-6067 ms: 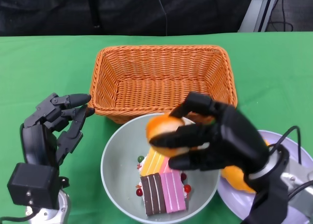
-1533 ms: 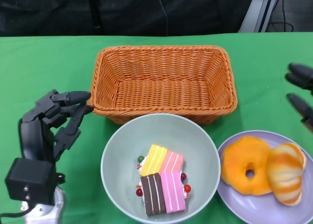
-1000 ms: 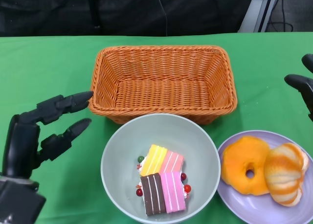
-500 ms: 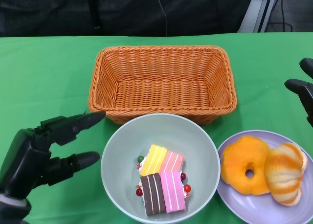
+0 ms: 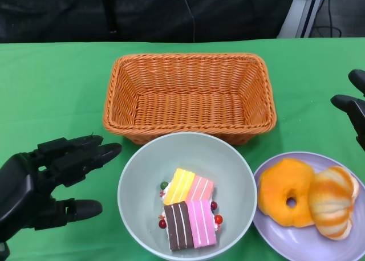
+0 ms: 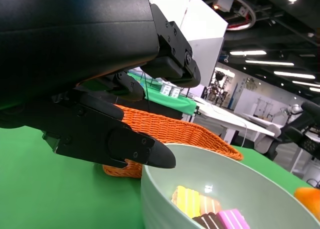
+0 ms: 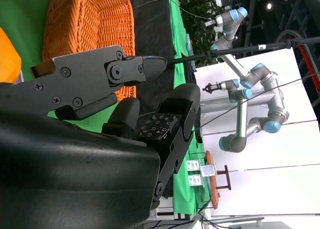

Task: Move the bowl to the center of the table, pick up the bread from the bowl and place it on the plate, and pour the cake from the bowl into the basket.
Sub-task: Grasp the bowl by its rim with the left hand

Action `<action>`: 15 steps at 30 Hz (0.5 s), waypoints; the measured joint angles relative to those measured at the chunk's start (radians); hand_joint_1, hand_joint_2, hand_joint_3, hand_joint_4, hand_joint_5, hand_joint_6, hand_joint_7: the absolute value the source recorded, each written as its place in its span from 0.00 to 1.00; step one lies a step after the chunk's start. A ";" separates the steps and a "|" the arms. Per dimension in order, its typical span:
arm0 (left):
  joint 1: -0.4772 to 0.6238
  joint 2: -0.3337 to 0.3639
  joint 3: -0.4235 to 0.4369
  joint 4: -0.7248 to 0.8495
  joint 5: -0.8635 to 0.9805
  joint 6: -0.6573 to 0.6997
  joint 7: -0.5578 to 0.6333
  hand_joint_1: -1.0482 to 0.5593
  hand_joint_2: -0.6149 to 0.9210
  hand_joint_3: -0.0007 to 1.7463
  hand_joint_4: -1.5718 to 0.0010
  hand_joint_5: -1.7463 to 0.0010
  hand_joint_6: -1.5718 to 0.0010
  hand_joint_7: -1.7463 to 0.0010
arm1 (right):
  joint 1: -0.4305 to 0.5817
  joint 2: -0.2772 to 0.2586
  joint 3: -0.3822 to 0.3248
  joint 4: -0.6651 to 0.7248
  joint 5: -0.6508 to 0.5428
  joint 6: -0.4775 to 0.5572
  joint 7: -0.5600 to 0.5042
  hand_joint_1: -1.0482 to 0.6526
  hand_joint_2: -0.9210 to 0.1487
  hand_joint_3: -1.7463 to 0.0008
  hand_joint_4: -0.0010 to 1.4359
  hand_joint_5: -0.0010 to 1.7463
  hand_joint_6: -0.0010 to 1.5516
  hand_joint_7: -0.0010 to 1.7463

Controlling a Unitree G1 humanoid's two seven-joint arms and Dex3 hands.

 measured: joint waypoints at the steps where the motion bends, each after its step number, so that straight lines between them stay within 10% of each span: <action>1: 0.001 0.006 -0.003 -0.006 0.022 -0.001 0.013 0.33 1.00 0.05 0.70 1.00 0.74 1.00 | -0.001 0.000 0.000 0.000 0.000 0.001 -0.001 0.48 0.00 0.88 0.30 0.65 0.51 0.10; 15: 0.007 0.076 -0.121 -0.116 0.354 0.040 0.409 0.42 1.00 0.04 0.61 0.98 0.63 0.98 | 0.000 0.009 -0.002 -0.046 -0.033 0.063 -0.052 0.51 0.00 0.86 0.30 0.65 0.49 0.10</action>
